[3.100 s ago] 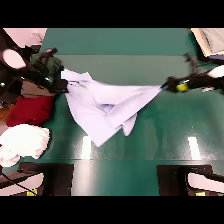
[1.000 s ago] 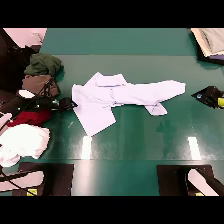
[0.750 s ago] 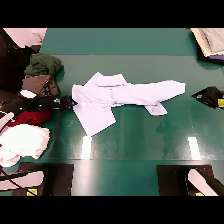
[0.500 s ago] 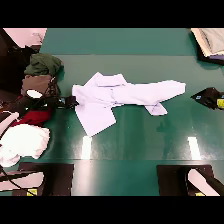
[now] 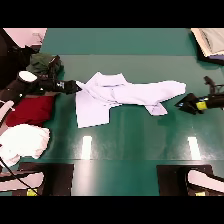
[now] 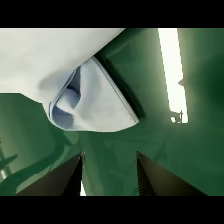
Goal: Fold the shirts.
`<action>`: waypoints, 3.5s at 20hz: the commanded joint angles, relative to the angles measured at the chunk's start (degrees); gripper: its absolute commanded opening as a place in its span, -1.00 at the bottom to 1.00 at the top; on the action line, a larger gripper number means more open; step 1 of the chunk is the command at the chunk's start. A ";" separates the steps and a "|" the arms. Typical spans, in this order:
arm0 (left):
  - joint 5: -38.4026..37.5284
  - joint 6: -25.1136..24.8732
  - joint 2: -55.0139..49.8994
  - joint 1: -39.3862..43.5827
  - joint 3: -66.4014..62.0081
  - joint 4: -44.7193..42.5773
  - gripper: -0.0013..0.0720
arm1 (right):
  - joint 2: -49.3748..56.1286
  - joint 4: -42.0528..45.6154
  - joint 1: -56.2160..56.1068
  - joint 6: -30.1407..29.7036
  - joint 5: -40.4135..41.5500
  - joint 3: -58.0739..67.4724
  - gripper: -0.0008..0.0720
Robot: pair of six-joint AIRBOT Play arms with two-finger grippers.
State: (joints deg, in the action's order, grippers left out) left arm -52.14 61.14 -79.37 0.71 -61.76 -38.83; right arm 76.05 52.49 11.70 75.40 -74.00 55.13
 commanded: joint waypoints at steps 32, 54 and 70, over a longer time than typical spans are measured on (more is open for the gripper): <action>-11.76 11.76 19.28 -9.99 -53.22 -4.00 -0.90 | -25.29 -13.77 8.46 0.66 12.81 32.63 -0.93; -13.33 19.91 20.59 -8.81 -33.90 3.13 -0.90 | -15.50 9.31 5.68 15.91 -12.28 46.10 -0.94; 7.54 9.77 -11.21 0.17 -22.58 -7.91 -0.90 | 15.08 9.03 -3.50 15.54 14.08 34.40 -0.94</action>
State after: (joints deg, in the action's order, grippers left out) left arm -47.42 74.32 -89.10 0.86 -84.42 -44.53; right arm 89.08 61.43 8.91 91.85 -66.41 89.76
